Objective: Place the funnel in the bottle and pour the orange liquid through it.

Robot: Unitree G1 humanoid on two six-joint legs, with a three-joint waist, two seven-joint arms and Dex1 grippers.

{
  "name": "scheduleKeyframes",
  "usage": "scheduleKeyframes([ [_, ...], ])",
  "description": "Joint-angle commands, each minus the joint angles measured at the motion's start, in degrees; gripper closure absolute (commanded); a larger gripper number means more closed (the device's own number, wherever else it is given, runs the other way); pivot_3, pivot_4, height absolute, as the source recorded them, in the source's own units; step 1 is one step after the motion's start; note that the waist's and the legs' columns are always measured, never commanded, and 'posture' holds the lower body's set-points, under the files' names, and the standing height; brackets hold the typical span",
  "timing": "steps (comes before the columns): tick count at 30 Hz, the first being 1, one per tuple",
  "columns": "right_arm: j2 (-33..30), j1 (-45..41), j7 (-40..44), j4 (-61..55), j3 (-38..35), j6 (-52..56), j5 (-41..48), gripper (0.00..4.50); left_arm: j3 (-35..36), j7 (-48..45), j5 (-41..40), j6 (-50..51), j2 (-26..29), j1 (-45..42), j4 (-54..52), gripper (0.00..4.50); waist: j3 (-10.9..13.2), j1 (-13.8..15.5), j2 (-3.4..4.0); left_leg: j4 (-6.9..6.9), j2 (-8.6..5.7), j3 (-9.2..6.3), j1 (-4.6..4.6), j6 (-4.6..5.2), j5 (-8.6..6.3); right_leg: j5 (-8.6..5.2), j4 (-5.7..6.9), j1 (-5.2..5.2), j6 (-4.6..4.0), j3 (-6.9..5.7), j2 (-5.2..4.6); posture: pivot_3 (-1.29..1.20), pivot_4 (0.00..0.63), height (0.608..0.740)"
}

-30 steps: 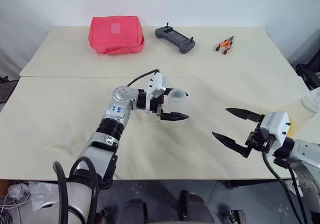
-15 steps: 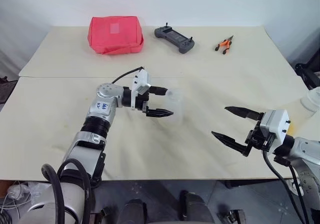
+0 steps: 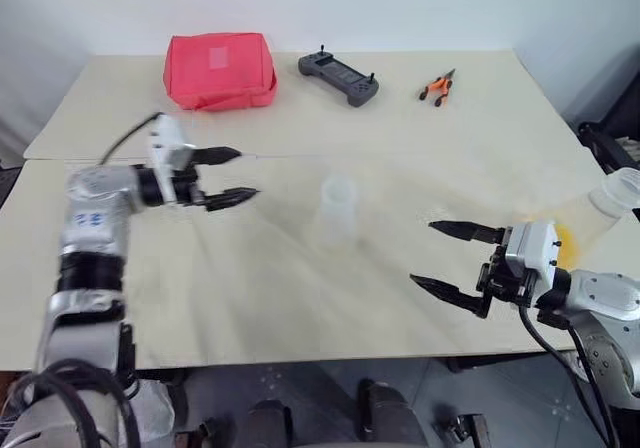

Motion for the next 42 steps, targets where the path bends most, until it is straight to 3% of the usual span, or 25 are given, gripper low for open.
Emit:
scheduleKeyframes([
  [1, 1.45, -2.53, 3.06, -0.18, 1.94, -0.31, 3.65, 0.0, 8.92, 7.64, -4.89, 6.18, 2.11, 11.66, -17.53, 0.07, 0.0, -0.09, 0.0, 0.01, 0.0, 0.0, -0.02, 0.0, 0.0, 0.0, -0.01, 0.0, 0.0, 0.0, -0.01, 0.0, 0.15, 0.74],
  [10, 2.64, -9.19, 8.62, 6.1, 7.33, 1.37, 4.92, 0.0, 28.56, 29.59, -6.33, 16.62, -3.34, 41.05, -50.83, 0.07, 0.06, 0.47, -0.1, 0.07, 0.16, -0.02, 0.03, -0.09, -0.09, 0.01, 0.01, 0.03, -0.13, -0.02, 0.04, 0.0, 0.15, 0.74],
  [17, 3.73, -11.63, 13.88, 9.94, 7.89, 1.82, 7.07, 0.0, 33.63, 47.46, 0.28, 21.33, -14.28, 54.2, -66.98, 0.07, 0.06, 0.29, -0.1, 0.03, 0.24, 0.03, 0.12, -0.15, -0.13, -0.03, 0.03, 0.04, -0.24, 0.0, 0.11, 0.0, 0.15, 0.74],
  [26, 5.39, -13.51, 16.02, 9.01, 6.01, 4.91, 13.67, 0.0, 29.17, 60.86, 10.05, 21.23, -23.3, 58.65, -72.31, 0.07, 0.05, 0.21, -0.11, 0.03, 0.27, 0.05, 0.19, -0.16, -0.15, -0.02, 0.05, 0.07, -0.31, 0.02, 0.14, 0.0, 0.15, 0.74],
  [33, 3.79, -11.22, 18.06, 6.29, 6.29, 7.33, 14.72, 0.0, 19.84, 71.37, 19.27, 21.84, -33.54, 61.22, -74.93, 0.07, 0.02, 0.58, -0.15, 0.05, 0.27, 0.07, 0.17, -0.14, -0.2, -0.02, 0.02, 0.07, -0.32, 0.01, 0.14, 0.0, 0.15, 0.74],
  [42, 4.31, -10.62, 19.47, 8.72, 6.56, 5.75, 12.55, 0.0, 13.01, 76.32, 26.43, 17.11, -40.69, 68.12, -72.91, 0.07, 0.02, 0.81, -0.16, 0.05, 0.29, 0.12, 0.19, -0.11, -0.24, -0.04, 0.0, 0.06, -0.36, 0.02, 0.14, 0.0, 0.15, 0.74],
])
